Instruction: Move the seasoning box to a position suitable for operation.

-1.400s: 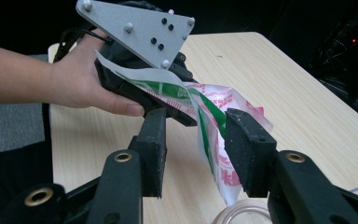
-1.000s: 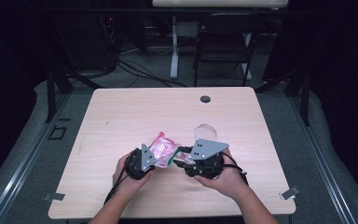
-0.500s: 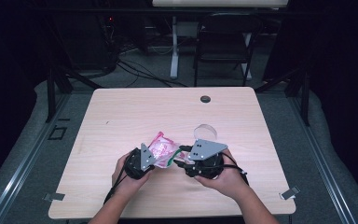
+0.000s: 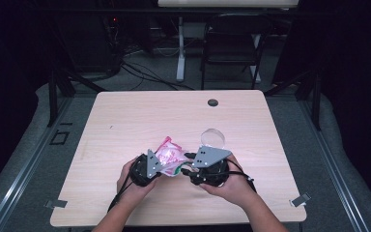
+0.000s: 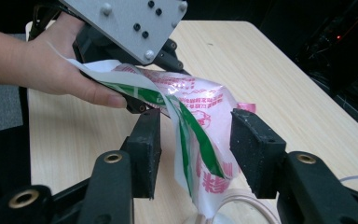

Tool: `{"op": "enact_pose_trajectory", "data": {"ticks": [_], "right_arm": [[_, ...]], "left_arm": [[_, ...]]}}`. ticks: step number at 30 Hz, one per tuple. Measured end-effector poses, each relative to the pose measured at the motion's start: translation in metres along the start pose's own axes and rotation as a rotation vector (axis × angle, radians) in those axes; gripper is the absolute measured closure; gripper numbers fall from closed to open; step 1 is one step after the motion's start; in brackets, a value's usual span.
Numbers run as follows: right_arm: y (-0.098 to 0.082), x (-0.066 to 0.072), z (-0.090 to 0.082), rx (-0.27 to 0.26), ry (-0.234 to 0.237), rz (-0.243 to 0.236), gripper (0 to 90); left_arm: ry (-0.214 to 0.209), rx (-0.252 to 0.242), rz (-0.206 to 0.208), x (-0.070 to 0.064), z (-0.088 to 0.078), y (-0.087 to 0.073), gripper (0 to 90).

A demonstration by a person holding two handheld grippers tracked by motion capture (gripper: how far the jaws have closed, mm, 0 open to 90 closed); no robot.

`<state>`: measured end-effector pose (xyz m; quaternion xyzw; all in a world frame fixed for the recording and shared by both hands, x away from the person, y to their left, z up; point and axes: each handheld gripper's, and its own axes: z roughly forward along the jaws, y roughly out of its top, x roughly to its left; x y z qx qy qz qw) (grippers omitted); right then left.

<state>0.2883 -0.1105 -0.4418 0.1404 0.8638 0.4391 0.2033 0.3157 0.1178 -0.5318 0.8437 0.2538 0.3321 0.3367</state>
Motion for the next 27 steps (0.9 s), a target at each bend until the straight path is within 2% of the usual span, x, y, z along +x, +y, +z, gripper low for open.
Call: {"op": "enact_pose_trajectory", "data": {"ticks": [11,14,17,23,27], "right_arm": [[-0.003,0.002,0.009,0.038,0.029,-0.004,69.5],[-0.004,0.002,0.009,0.043,0.032,0.001,76.9],[-0.005,0.001,0.009,0.051,0.039,0.011,84.5],[-0.006,0.0,0.01,0.053,0.061,0.049,90.0],[-0.008,-0.002,0.011,0.054,0.079,0.078,90.0]], "left_arm": [[-0.002,0.0,0.028,-0.003,-0.002,0.002,61.0],[0.007,0.003,0.05,-0.005,-0.002,0.003,61.0],[0.006,0.004,0.049,-0.007,-0.001,0.003,61.0],[0.015,0.001,0.06,-0.007,-0.001,0.003,61.1],[0.018,0.001,0.063,-0.007,0.0,0.003,61.1]]}}
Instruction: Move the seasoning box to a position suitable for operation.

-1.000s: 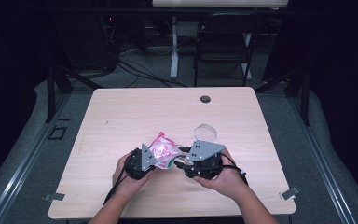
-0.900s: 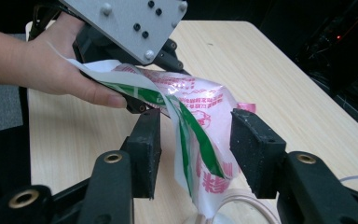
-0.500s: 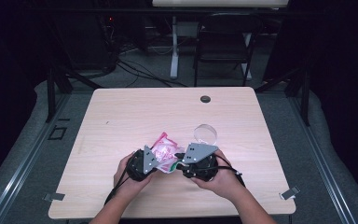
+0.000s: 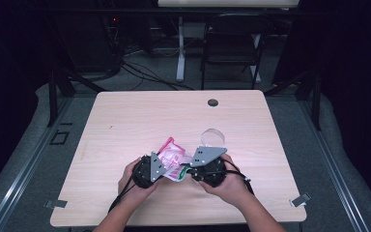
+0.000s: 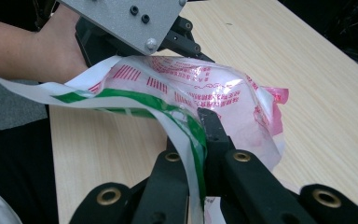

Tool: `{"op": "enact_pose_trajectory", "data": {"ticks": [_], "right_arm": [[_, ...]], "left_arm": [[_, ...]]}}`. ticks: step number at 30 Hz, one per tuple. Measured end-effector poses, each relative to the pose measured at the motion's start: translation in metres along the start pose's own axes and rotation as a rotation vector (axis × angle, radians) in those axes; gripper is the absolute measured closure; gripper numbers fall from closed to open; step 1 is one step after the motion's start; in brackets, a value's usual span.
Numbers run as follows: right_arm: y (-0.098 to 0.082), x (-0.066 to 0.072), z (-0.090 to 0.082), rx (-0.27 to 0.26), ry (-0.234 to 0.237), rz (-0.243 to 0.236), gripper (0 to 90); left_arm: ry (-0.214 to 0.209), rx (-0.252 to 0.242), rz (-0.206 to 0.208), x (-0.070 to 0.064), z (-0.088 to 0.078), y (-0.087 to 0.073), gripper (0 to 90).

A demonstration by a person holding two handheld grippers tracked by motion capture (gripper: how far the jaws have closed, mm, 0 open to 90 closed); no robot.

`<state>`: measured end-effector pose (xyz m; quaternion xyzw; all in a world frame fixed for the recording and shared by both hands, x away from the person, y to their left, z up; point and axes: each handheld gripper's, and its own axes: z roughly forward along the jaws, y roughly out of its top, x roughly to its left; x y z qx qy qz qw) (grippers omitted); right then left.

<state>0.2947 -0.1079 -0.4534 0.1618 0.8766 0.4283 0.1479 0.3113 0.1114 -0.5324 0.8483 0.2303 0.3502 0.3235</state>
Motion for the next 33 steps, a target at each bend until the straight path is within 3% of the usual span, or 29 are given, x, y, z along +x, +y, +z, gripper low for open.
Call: {"op": "enact_pose_trajectory", "data": {"ticks": [9,33], "right_arm": [[-0.0015,-0.0024,0.0009,-0.01,0.028,0.036,90.0],[-0.0023,-0.0081,0.0025,-0.016,0.055,0.049,90.0]], "left_arm": [[0.007,-0.001,0.001,-0.0002,-0.0003,0.0,61.1],[0.036,-0.001,0.032,0.0018,-0.0013,0.0011,61.2]]}}
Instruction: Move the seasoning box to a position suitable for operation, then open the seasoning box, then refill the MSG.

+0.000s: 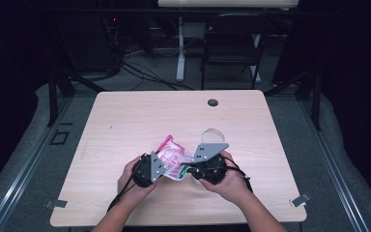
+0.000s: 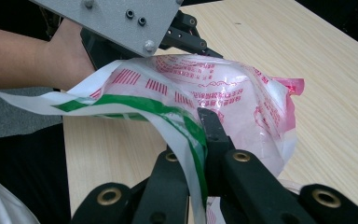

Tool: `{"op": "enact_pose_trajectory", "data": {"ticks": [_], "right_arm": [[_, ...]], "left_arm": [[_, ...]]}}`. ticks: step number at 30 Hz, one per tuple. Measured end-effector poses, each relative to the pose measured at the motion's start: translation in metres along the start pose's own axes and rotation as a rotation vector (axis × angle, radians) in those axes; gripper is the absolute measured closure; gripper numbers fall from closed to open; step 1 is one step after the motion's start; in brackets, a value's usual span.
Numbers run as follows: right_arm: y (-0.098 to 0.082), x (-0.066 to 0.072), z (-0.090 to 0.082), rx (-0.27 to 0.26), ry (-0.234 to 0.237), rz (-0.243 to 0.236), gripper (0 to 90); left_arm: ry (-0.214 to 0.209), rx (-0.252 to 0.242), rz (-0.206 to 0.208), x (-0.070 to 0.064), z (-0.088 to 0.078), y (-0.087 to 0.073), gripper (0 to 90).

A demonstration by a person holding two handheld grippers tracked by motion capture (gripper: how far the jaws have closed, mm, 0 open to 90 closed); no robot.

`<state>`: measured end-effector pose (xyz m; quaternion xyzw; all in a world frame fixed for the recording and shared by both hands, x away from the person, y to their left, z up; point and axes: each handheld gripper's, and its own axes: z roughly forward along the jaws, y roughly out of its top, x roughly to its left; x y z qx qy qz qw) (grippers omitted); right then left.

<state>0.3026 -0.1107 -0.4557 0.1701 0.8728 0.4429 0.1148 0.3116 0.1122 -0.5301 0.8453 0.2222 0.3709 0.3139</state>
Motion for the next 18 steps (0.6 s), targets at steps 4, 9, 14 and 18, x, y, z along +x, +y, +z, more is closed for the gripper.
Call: {"op": "enact_pose_trajectory", "data": {"ticks": [4,9,14,18], "right_arm": [[0.0,0.002,-0.001,-0.012,-0.003,0.003,90.0],[0.001,-0.001,-0.004,-0.024,-0.009,0.01,90.0],[0.0,-0.004,-0.008,-0.03,-0.017,0.02,90.0],[0.0,-0.007,-0.01,-0.035,-0.022,0.029,90.0]], "left_arm": [[0.013,0.0,0.004,0.0,-0.002,0.002,61.2],[0.023,-0.002,0.022,0.003,-0.002,0.008,61.2],[0.036,0.005,0.062,0.004,-0.001,0.015,61.2],[0.05,0.005,0.078,0.006,0.0,0.019,61.2]]}}
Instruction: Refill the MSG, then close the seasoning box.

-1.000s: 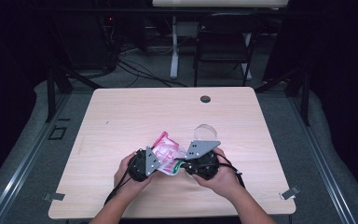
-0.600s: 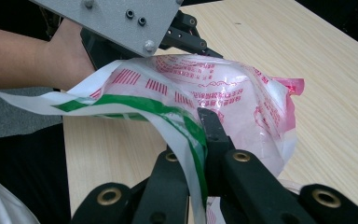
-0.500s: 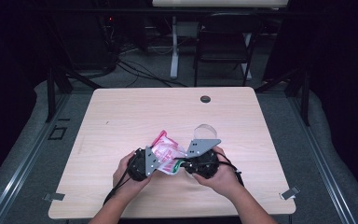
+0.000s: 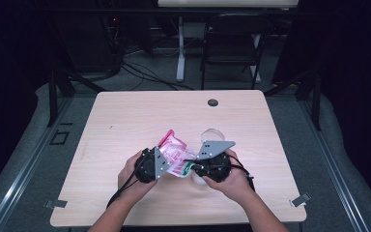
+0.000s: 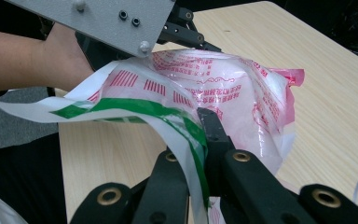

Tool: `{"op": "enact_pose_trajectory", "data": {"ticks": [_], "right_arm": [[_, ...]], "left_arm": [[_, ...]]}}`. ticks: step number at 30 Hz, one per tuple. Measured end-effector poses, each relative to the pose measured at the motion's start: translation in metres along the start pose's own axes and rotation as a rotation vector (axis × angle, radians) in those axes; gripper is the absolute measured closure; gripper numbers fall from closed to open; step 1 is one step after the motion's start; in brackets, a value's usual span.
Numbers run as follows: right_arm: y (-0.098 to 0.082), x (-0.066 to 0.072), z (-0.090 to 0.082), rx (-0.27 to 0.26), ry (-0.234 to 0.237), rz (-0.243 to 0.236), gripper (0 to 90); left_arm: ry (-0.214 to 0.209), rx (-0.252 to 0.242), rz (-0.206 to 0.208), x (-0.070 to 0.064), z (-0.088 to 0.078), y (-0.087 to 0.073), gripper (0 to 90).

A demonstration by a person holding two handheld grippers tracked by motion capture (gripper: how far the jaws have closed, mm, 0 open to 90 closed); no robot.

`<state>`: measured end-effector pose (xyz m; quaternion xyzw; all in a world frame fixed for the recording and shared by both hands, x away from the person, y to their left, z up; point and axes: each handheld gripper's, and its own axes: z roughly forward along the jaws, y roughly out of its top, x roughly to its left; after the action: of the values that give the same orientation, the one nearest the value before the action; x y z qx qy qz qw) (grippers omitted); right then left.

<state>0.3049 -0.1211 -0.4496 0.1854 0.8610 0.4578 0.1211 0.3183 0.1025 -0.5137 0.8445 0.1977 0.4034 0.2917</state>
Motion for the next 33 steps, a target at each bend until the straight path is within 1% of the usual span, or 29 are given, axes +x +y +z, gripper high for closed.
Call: {"op": "enact_pose_trajectory", "data": {"ticks": [3,5,6,10,12,13,14,16,19,22,25,26,27,33], "right_arm": [[0.0,-0.003,-0.001,-0.007,-0.004,0.005,90.0],[-0.001,-0.005,-0.001,-0.016,0.001,0.015,90.0],[-0.001,-0.006,-0.002,-0.011,-0.001,0.014,90.0],[-0.002,-0.008,-0.002,-0.017,-0.009,0.022,90.0],[-0.002,-0.009,-0.003,-0.016,-0.016,0.026,90.0],[-0.002,-0.01,-0.004,-0.02,-0.015,0.031,90.0],[-0.002,-0.01,-0.005,-0.024,-0.015,0.03,90.0],[-0.002,-0.011,-0.006,-0.026,-0.016,0.032,90.0],[-0.002,-0.013,-0.007,-0.038,-0.016,0.047,90.0],[-0.002,-0.014,-0.008,-0.04,-0.015,0.049,90.0],[-0.004,-0.015,-0.008,-0.043,-0.015,0.054,90.0],[-0.005,-0.016,-0.009,-0.039,-0.018,0.054,90.0],[-0.005,-0.016,-0.009,-0.041,-0.021,0.059,90.0],[-0.006,-0.018,-0.012,-0.053,-0.03,0.068,90.0]], "left_arm": [[0.011,0.001,0.012,0.001,0.001,0.003,61.2],[0.02,0.006,0.022,0.002,0.001,0.005,61.2],[0.022,0.012,0.027,0.002,0.002,0.006,61.2],[0.028,0.005,0.03,0.002,0.005,0.008,61.2],[0.031,0.014,0.038,0.003,0.004,0.01,61.2],[0.034,0.01,0.038,0.003,0.004,0.011,61.2],[0.038,0.009,0.049,0.004,0.004,0.012,61.3],[0.045,0.007,0.056,0.005,0.004,0.015,61.3],[0.048,0.016,0.068,0.007,0.004,0.017,61.3],[0.059,0.013,0.085,0.008,0.004,0.019,61.2],[0.067,0.018,0.111,0.008,0.004,0.022,61.3],[0.073,0.016,0.111,0.008,0.005,0.023,61.2],[0.07,0.021,0.124,0.009,0.004,0.024,61.2],[0.085,0.024,0.146,0.011,0.004,0.029,61.3]]}}
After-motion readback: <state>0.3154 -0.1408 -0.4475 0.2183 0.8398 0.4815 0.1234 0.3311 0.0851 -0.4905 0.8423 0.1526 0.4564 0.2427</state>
